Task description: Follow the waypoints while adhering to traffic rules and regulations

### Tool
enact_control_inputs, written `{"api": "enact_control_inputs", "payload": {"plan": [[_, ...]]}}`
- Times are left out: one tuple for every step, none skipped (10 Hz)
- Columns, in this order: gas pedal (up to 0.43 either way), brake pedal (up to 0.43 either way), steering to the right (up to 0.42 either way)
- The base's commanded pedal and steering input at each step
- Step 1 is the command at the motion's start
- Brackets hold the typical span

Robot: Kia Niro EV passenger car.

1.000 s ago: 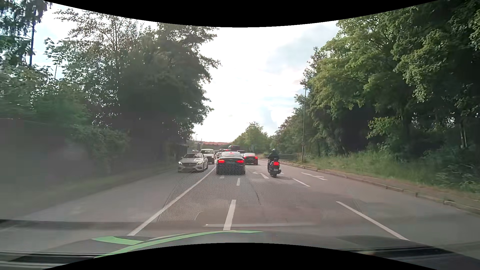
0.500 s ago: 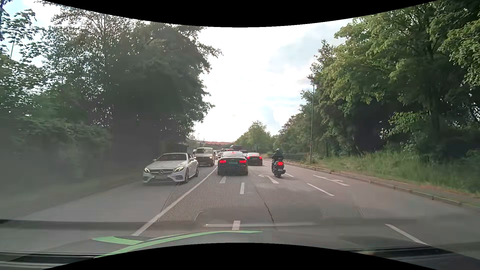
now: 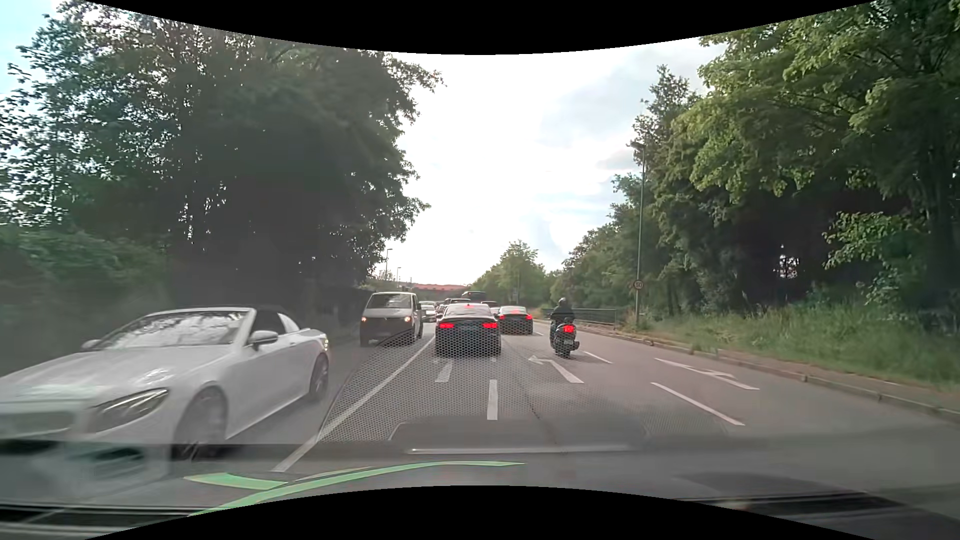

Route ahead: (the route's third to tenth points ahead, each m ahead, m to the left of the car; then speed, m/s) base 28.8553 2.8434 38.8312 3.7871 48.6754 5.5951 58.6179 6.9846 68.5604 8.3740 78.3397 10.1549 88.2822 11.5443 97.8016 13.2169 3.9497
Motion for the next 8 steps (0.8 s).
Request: {"api": "enact_control_inputs", "payload": {"plan": [[0.0,0.037,-0.012],[0.0,0.049,-0.007],[0.0,0.055,-0.006],[0.0,0.061,-0.006],[0.0,0.061,-0.006],[0.0,0.061,-0.007],[0.0,0.061,-0.007],[0.0,0.073,-0.006]]}}
